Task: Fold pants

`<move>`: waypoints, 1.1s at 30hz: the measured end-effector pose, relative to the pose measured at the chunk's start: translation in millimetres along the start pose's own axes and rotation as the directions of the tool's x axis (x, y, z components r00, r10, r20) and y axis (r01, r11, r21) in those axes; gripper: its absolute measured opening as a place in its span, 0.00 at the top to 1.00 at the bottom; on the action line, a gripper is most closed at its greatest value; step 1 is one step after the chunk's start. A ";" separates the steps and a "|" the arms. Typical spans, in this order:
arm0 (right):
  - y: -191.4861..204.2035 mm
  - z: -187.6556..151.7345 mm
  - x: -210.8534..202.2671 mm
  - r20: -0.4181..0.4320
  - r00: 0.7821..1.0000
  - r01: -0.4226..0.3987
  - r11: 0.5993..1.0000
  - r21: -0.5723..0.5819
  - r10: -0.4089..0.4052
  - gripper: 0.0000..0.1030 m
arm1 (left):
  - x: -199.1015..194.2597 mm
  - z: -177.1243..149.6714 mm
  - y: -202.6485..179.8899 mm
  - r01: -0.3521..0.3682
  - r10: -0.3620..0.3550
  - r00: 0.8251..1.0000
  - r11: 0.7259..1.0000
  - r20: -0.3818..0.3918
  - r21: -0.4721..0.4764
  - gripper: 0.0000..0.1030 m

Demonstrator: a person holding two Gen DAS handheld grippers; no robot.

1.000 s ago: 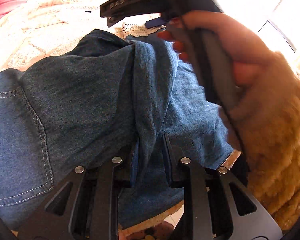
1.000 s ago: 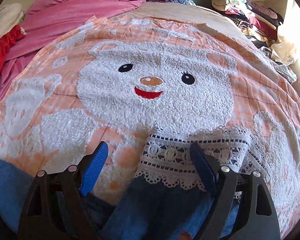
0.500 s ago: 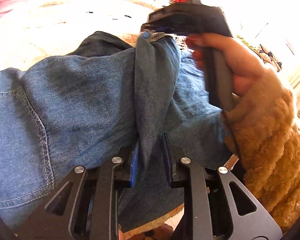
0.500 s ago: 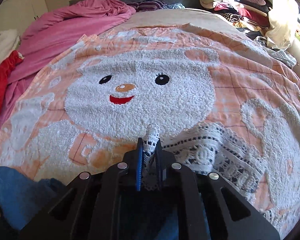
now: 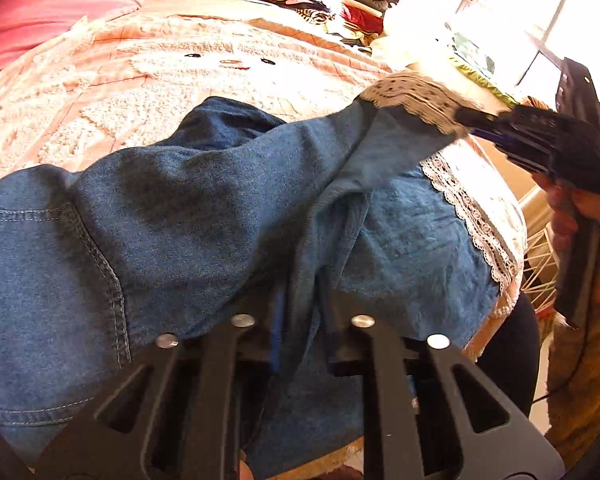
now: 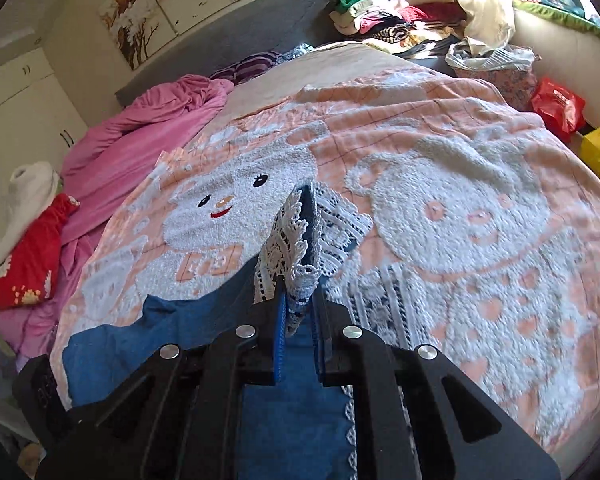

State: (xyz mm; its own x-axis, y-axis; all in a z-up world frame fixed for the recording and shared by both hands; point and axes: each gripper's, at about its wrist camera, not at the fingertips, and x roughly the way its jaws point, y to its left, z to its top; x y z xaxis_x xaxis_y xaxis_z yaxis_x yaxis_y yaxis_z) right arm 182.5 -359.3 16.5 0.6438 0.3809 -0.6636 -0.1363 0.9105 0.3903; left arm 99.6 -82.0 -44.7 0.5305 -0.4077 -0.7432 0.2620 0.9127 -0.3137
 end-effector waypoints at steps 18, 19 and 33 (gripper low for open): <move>-57.0 -80.1 -48.8 -0.084 0.996 0.025 0.985 0.172 -0.010 0.87 | 1.9 -20.0 -34.0 -0.091 0.089 0.996 0.970 0.018 0.224 0.85; -55.8 -79.8 -47.9 -0.086 0.996 0.031 0.987 0.160 -0.017 0.87 | 4.5 -20.0 -35.4 -0.095 0.092 0.995 0.967 0.022 0.236 0.85; -47.6 -92.2 -70.2 -0.077 0.997 0.025 0.994 0.107 -0.017 0.88 | -28.9 -25.6 -42.9 -0.022 0.010 0.999 0.958 0.045 0.287 1.00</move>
State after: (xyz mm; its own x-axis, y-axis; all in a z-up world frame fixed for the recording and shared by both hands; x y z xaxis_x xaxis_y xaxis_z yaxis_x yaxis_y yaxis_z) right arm 74.4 -414.5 -14.4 0.5857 0.3771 -0.7174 -0.0393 0.8973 0.4397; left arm 52.4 -108.6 -24.9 0.5685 -0.3999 -0.7189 0.4704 0.8750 -0.1147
